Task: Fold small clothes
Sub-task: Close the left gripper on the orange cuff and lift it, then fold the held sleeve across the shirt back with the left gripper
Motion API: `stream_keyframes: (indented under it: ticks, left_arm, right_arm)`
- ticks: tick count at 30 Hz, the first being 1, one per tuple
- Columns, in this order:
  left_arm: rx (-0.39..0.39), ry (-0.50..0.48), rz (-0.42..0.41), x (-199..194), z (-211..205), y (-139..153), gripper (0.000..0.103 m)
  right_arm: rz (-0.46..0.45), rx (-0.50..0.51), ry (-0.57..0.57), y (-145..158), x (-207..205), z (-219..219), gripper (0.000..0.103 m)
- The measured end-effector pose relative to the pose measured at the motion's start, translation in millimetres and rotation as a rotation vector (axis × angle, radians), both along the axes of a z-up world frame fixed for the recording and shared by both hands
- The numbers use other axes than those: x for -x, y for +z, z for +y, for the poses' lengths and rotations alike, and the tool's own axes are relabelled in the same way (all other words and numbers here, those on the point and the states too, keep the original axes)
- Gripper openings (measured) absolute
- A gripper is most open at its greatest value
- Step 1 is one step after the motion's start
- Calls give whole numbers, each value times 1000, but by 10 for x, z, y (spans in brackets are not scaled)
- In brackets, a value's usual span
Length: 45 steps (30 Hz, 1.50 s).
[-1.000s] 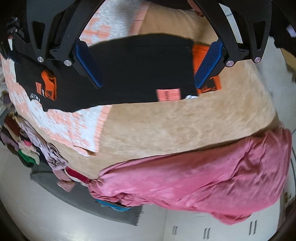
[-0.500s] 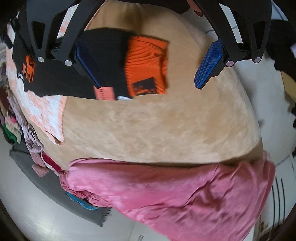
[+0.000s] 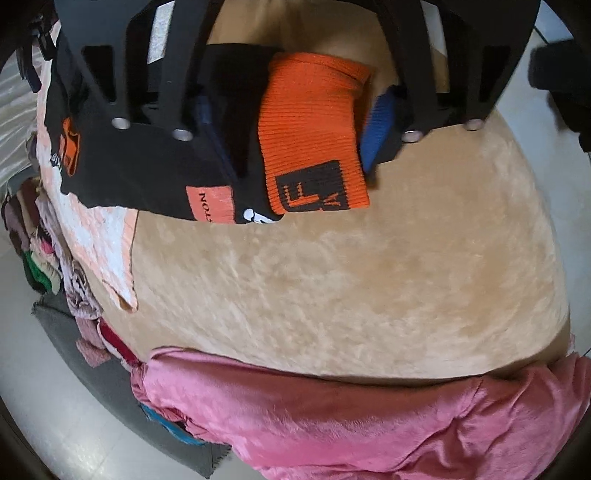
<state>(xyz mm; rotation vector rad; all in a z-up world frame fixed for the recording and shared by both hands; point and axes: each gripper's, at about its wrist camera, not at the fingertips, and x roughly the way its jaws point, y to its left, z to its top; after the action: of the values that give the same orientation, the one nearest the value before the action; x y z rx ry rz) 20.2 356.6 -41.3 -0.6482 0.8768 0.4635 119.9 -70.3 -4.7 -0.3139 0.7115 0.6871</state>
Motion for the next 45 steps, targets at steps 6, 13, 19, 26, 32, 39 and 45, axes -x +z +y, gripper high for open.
stream_keyframes:
  ticks: [6, 13, 19, 26, 32, 39, 45]
  left_arm:
    - [-2, -39, -65, -7, -45, 69, 19]
    - [-6, -103, -206, -61, -428, 515, 16]
    - [-43, -239, -282, -286, -1023, 930, 16]
    - [-9, -440, -322, -730, -1834, 1156, 16]
    - [23, -580, -279, -1239, -2529, 1058, 16]
    - [53, -654, -173, -1720, -3043, 661, 16]
    - [104, -727, -184, -1849, -3276, 542, 31]
  right_arm:
    - [22, -17, -43, -100, -71, -259, 94]
    - [43, -69, -81, -108, -151, -432, 94]
    - [31, -129, -138, 15, -230, -716, 94]
    - [3, -194, -223, 201, -350, -1100, 94]
    - [20, -225, -321, 246, -500, -1437, 94]
    - [13, -241, -413, 248, -624, -1765, 94]
    - [31, -243, -444, 169, -698, -1851, 94]
